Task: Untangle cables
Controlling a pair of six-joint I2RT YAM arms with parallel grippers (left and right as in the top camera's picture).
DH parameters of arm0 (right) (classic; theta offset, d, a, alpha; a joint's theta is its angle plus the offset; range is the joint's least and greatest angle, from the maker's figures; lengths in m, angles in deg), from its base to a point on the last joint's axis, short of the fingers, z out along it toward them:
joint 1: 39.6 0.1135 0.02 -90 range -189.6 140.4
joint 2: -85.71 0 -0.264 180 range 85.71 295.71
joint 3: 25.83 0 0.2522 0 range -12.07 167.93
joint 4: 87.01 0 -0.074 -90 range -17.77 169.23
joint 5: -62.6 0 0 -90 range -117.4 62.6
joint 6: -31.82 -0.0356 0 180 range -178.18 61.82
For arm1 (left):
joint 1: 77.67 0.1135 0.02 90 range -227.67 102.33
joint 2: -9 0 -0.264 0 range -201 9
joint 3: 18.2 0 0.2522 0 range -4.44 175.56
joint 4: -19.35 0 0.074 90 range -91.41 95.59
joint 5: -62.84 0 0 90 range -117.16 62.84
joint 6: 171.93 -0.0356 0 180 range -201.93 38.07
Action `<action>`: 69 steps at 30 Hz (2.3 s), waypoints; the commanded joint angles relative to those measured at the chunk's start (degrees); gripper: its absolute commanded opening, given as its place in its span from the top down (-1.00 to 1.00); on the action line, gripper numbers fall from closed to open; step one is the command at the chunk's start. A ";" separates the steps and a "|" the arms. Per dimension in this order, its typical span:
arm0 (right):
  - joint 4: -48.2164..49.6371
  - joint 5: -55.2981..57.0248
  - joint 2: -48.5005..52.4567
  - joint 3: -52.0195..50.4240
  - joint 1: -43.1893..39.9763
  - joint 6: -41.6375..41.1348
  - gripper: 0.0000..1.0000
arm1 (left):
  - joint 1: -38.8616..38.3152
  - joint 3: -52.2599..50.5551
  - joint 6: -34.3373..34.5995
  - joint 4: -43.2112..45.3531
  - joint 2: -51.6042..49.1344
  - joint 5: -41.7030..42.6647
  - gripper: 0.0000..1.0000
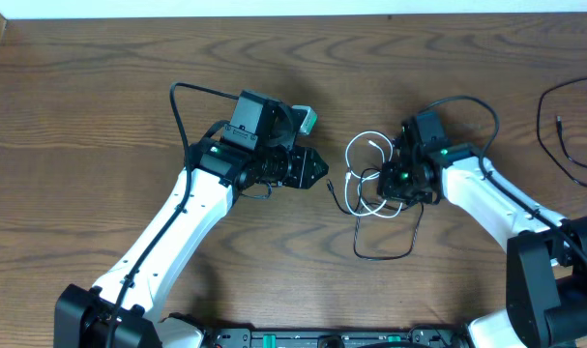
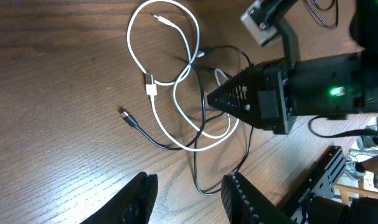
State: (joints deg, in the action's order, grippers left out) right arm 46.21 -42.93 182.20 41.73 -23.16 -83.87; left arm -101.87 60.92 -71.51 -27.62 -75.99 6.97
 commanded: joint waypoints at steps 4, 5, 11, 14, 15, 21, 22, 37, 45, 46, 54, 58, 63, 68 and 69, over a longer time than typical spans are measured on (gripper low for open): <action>4.37 0.92 0.11 -4.24 0.92 -0.44 0.88 | 0.00 -0.63 -0.90 -0.28 -0.42 -0.33 0.21; 4.44 0.59 0.11 -4.26 0.98 -0.44 0.98 | 0.00 -0.63 -0.90 -0.28 -0.42 -0.33 0.21; 8.83 -4.55 -0.17 -3.96 0.83 1.40 0.98 | 0.00 -0.63 -0.90 -0.46 -0.42 -0.35 0.21; 9.84 -4.55 -1.31 -3.15 0.79 2.01 0.98 | 0.00 -0.63 -0.90 -0.66 -0.42 -0.35 0.21; 9.88 -4.55 -1.92 -2.64 0.79 2.80 0.98 | 0.00 -0.63 -0.90 -0.66 -0.42 -0.35 0.21; 7.45 -4.57 -8.37 2.01 0.79 6.29 0.98 | 0.00 -0.63 -0.90 -0.63 -0.42 -0.35 0.21; 6.60 -4.61 -10.05 3.23 0.79 6.56 0.98 | 0.00 -0.63 -0.90 -0.63 -0.42 -0.35 0.21; 17.68 -7.98 -33.44 9.62 0.79 11.30 0.98 | 0.00 -0.63 -0.90 -0.63 -0.42 -0.35 0.21; 23.26 -8.17 -35.43 9.62 0.79 14.64 0.98 | 0.00 -0.63 -0.90 -0.61 -0.42 -0.35 0.21; 23.39 -8.57 -35.43 9.62 0.79 14.64 0.98 | 0.00 -0.63 -0.90 -0.61 -0.42 -0.35 0.21; 24.15 -12.07 -35.43 9.62 0.81 14.58 0.98 | -0.13 -0.63 -0.70 1.01 -0.42 -0.07 -0.12; 27.10 -12.07 -35.41 9.62 0.81 14.60 0.98 | -0.72 -0.63 -0.28 2.93 -0.42 -0.09 -0.29; 25.24 -3.85 -35.41 9.62 0.79 14.62 0.98 | -0.96 -0.63 -0.28 3.21 -0.42 -0.11 -0.29; 14.56 10.58 -34.42 9.60 0.79 14.62 0.98 | -0.96 -0.63 -0.28 2.80 -0.42 -0.13 -0.29; 11.98 14.51 -34.05 9.57 0.76 14.64 0.98 | -0.96 -0.63 -0.28 2.69 -0.42 -0.13 -0.29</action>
State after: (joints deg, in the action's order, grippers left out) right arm 62.32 -42.20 147.16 50.76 -22.55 -69.69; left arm -102.70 60.88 -71.47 -24.67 -75.99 6.99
